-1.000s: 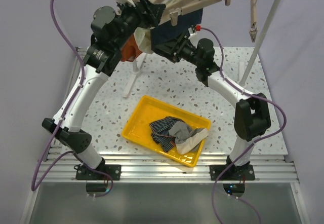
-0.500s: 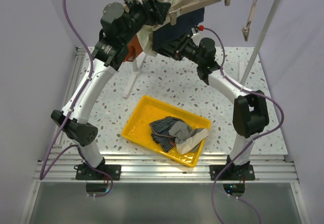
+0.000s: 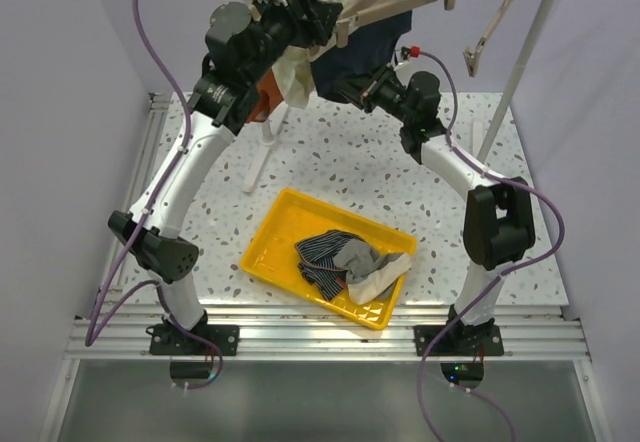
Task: Remove the underwear clipped to the hanger
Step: Pick up the hanger from the clothesline.
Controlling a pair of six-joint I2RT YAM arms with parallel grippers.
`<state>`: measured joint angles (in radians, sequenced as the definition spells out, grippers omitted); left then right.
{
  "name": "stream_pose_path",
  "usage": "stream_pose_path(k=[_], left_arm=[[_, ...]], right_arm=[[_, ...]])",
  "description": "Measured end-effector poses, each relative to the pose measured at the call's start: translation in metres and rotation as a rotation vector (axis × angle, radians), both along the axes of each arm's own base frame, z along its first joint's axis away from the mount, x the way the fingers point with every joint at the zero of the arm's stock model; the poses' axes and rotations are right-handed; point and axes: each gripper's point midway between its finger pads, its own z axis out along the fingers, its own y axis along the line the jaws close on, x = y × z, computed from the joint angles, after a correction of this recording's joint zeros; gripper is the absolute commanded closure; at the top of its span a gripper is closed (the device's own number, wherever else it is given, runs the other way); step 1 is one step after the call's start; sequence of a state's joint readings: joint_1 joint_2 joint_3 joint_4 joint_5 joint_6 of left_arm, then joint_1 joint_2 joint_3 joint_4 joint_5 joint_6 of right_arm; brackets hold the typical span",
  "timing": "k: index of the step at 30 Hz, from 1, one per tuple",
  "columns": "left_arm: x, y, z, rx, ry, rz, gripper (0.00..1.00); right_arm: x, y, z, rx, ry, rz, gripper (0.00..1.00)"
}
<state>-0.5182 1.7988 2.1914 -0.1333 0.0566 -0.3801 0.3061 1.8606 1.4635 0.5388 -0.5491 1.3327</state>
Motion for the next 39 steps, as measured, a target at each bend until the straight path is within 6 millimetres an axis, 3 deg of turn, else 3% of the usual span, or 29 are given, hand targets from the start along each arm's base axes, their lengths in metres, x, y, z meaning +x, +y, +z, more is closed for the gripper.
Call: stream_pose_path(k=[2,4,6,11,19,21,23,24,31,39], left_arm=[[0.001,-0.002,0.0,-0.005,-0.006,-0.006,0.27],[0.004,-0.005,0.002,-0.014,-0.019,-0.012,0.27],[0.008,-0.008,0.005,-0.028,-0.035,-0.017,0.28],[0.019,-0.016,0.006,-0.061,-0.062,-0.025,0.29],[0.041,-0.029,0.001,-0.083,-0.098,-0.028,0.32],[0.046,-0.032,-0.004,-0.084,-0.099,-0.027,0.33],[0.052,-0.034,-0.008,-0.085,-0.099,-0.026,0.34],[0.054,-0.035,-0.009,-0.085,-0.1,-0.026,0.34],[0.067,-0.042,-0.02,-0.09,-0.106,-0.022,0.35],[0.074,-0.045,-0.011,-0.126,-0.17,-0.015,0.34]], right_arm=[[0.0,-0.002,0.002,0.005,-0.009,0.001,0.86],[-0.002,-0.001,0.004,0.01,-0.011,0.015,0.53],[-0.004,0.0,0.006,0.014,-0.017,0.025,0.31],[-0.009,0.002,0.006,0.014,-0.034,0.05,0.29],[-0.014,-0.007,-0.016,-0.001,-0.014,0.08,0.28],[-0.018,-0.01,-0.017,0.001,-0.031,0.101,0.22],[-0.024,-0.013,-0.015,0.006,-0.067,0.129,0.18],[-0.027,-0.014,-0.014,0.008,-0.085,0.14,0.01],[-0.057,-0.018,0.004,-0.004,-0.203,0.22,0.01],[-0.09,-0.02,0.018,-0.068,-0.327,0.285,0.01]])
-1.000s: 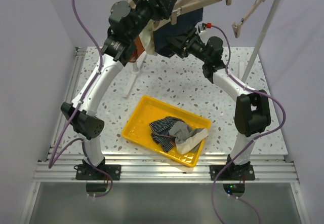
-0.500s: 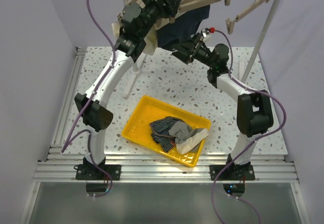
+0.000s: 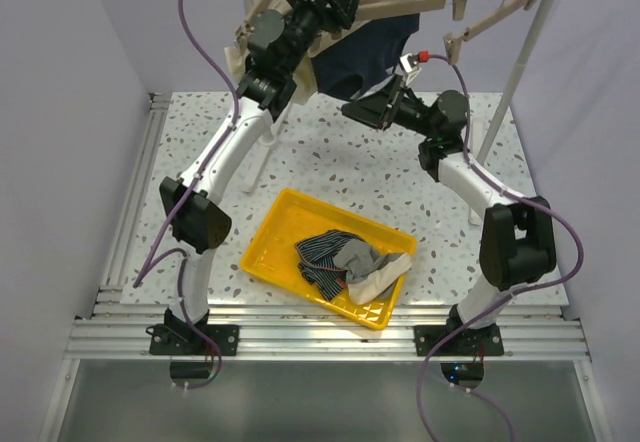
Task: Remove the underwear clipped to the hanger
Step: Pick up the hanger from the clothesline.
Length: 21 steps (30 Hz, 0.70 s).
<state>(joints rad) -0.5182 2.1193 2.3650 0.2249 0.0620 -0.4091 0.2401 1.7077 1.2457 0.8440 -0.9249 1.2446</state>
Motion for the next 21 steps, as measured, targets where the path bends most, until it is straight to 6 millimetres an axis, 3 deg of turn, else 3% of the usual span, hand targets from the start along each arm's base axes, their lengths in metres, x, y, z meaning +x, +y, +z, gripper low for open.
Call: stream_pose_path(k=[9,17,21], left_arm=[[0.005,-0.001,0.01,-0.047,-0.073,0.009,0.37],[0.014,-0.009,0.003,-0.068,-0.102,0.003,0.5],[0.011,-0.014,0.004,-0.091,-0.114,-0.015,0.7]], right_arm=[[-0.021,-0.01,-0.002,-0.129,-0.125,-0.014,0.01],[-0.029,-0.02,-0.01,-0.2,-0.172,-0.031,0.01],[-0.029,-0.025,-0.022,-0.222,-0.149,-0.039,0.01]])
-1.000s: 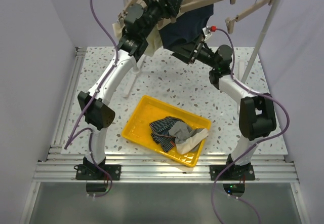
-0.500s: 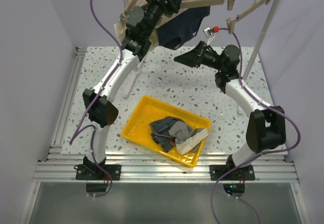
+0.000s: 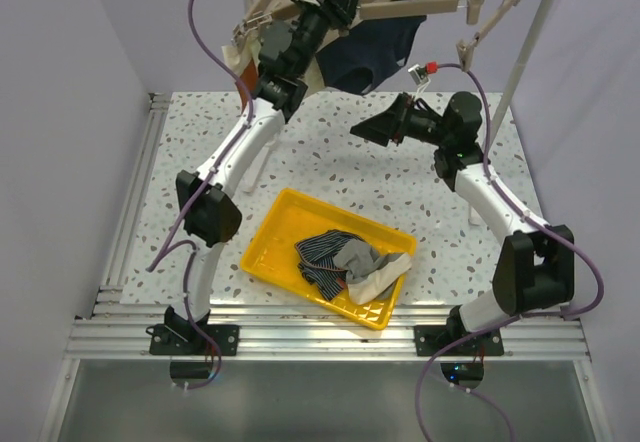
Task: Remove the underwear clipped to the hanger
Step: Pick up the hanger from the clothesline.
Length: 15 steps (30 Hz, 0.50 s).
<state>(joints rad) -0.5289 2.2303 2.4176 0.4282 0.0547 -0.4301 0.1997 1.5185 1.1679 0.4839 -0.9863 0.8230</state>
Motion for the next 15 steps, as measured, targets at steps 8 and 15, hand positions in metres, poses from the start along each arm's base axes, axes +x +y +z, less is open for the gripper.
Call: stream_pose_path(k=[8,15], left_arm=[[-0.011,-0.011,0.007,-0.019,-0.048,-0.029,0.81],[-0.016,-0.015,0.011,-0.026,-0.071,-0.04,1.0]], right_arm=[[0.001,-0.008,-0.016,-0.03,0.028,-0.019,0.01],[0.0,-0.008,-0.02,-0.043,0.032,-0.02,0.01]])
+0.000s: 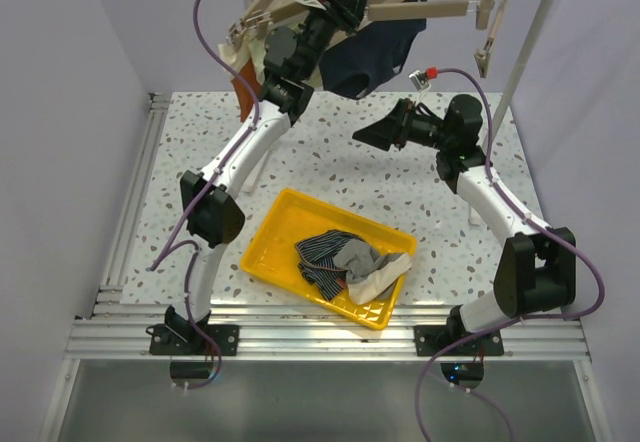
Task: Remove the underwear clipped to the hanger
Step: Pick up the hanger from the clothesline.
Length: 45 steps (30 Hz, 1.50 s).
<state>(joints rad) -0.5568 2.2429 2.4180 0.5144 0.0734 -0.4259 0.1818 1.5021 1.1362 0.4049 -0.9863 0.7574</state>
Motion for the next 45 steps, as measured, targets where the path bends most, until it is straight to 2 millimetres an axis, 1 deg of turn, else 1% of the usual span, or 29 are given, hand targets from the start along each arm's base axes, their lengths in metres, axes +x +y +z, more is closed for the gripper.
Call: stream_pose_path(k=[7,8,10,11,16,19,21,22,25,26,27,28,33,38,41,45], left_arm=[[0.001,0.001,-0.001,0.006,-0.007,0.016,1.0],[0.001,0.002,-0.001,0.007,-0.006,0.02,0.9],[0.002,0.003,-0.002,0.009,-0.003,0.029,0.8],[0.001,0.004,-0.001,0.009,-0.002,0.031,0.7],[-0.003,0.008,0.003,0.009,0.004,0.034,0.57],[-0.007,0.011,0.01,0.001,-0.002,0.035,0.45],[-0.01,0.012,0.014,-0.006,-0.004,0.032,0.41],[-0.012,0.013,0.016,-0.007,-0.004,0.031,0.37],[-0.016,0.015,0.019,-0.005,0.002,0.028,0.3],[-0.017,0.016,0.02,-0.007,0.005,0.025,0.24],[-0.019,0.016,0.02,-0.007,0.01,0.023,0.22],[-0.02,0.017,0.02,-0.01,0.015,0.018,0.17],[-0.025,0.019,0.022,-0.017,0.039,0.002,0.16],[-0.025,0.022,0.022,-0.009,0.067,0.007,0.21],[-0.022,0.023,0.02,0.002,0.084,0.013,0.24],[-0.02,0.023,0.021,0.005,0.084,0.015,0.28]], right_arm=[[0.001,-0.001,-0.001,-0.004,0.0,-0.003,0.01],[0.001,-0.002,-0.002,-0.004,0.002,-0.004,0.01],[0.001,-0.002,-0.002,-0.005,0.004,-0.005,0.02],[0.001,-0.002,-0.002,-0.006,0.004,-0.005,0.01],[0.001,-0.003,-0.005,-0.014,0.003,-0.006,0.01],[0.001,-0.003,-0.007,-0.025,0.0,-0.006,0.01],[0.001,-0.003,-0.01,-0.035,-0.004,-0.005,0.01],[0.001,-0.003,-0.01,-0.04,-0.011,-0.005,0.01],[0.002,-0.004,-0.012,-0.061,-0.028,-0.003,0.01],[0.001,-0.005,-0.011,-0.07,-0.041,-0.001,0.01],[0.001,-0.005,-0.01,-0.079,-0.054,0.001,0.01],[0.002,-0.005,-0.009,-0.09,-0.072,0.003,0.01],[0.002,-0.007,0.003,-0.141,-0.174,0.01,0.01],[0.003,-0.008,0.013,-0.166,-0.243,0.013,0.01],[0.003,-0.009,0.014,-0.17,-0.249,0.013,0.01],[0.003,-0.009,0.014,-0.171,-0.251,0.013,0.01]])
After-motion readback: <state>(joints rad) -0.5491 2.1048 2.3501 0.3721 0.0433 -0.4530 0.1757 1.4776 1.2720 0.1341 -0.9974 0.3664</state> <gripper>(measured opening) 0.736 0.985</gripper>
